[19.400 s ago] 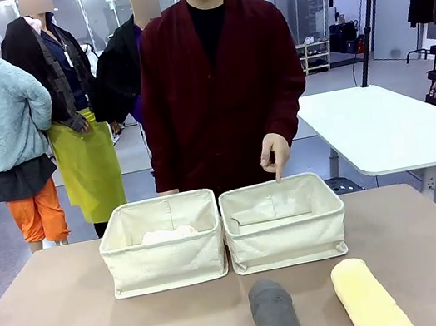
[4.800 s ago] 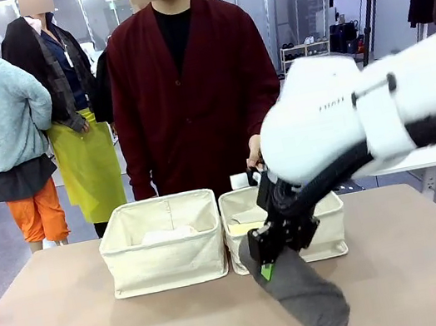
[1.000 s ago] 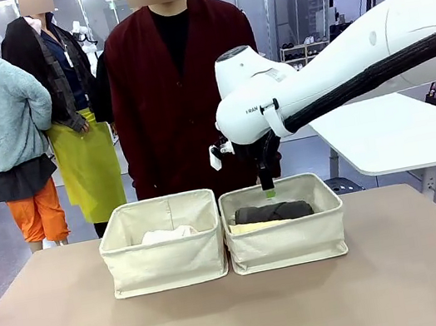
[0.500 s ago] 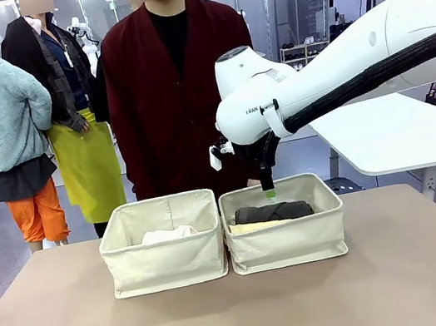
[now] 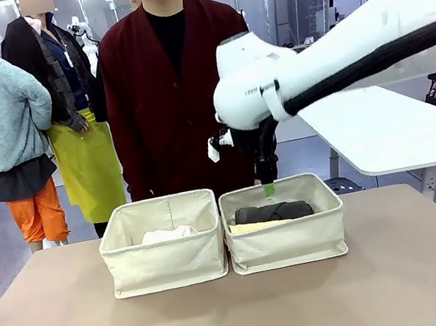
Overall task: Divide the towels into two baskets.
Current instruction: Pick up one hotel-folded towel from the bottom of the table and place it in the Fabric basket indicated by the person.
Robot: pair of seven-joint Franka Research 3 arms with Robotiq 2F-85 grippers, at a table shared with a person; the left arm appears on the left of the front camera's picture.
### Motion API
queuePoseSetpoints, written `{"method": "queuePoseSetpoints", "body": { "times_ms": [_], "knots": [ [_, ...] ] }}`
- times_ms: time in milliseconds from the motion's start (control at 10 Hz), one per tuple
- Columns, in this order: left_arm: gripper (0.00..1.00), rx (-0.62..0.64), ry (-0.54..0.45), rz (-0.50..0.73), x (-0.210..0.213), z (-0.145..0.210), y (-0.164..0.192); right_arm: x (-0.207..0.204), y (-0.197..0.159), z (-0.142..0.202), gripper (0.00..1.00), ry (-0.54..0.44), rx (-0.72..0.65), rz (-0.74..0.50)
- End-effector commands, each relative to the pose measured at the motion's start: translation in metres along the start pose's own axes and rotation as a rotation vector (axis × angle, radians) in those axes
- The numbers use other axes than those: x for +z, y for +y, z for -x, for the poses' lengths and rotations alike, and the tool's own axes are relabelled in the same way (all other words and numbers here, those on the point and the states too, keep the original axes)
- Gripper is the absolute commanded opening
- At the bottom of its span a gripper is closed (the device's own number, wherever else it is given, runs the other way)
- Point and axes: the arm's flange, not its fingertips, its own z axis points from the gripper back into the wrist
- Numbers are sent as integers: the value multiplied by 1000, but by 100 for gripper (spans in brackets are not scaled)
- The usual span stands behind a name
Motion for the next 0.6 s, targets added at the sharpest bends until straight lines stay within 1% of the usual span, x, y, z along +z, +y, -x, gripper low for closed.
{"method": "queuePoseSetpoints", "body": {
  "times_ms": [0,100,300,500],
  "knots": [
    [89,-12,2,8,1,3,-5,29,36,66,100,-71,-57,-82],
    [89,-12,2,8,1,3,-5,34,42,98,100,-163,-127,-117],
    [89,-12,2,8,1,3,-5,38,55,179,100,-347,-247,-195],
    [89,-12,2,8,1,3,-5,23,72,242,100,-504,-338,-277]
  ]
}}
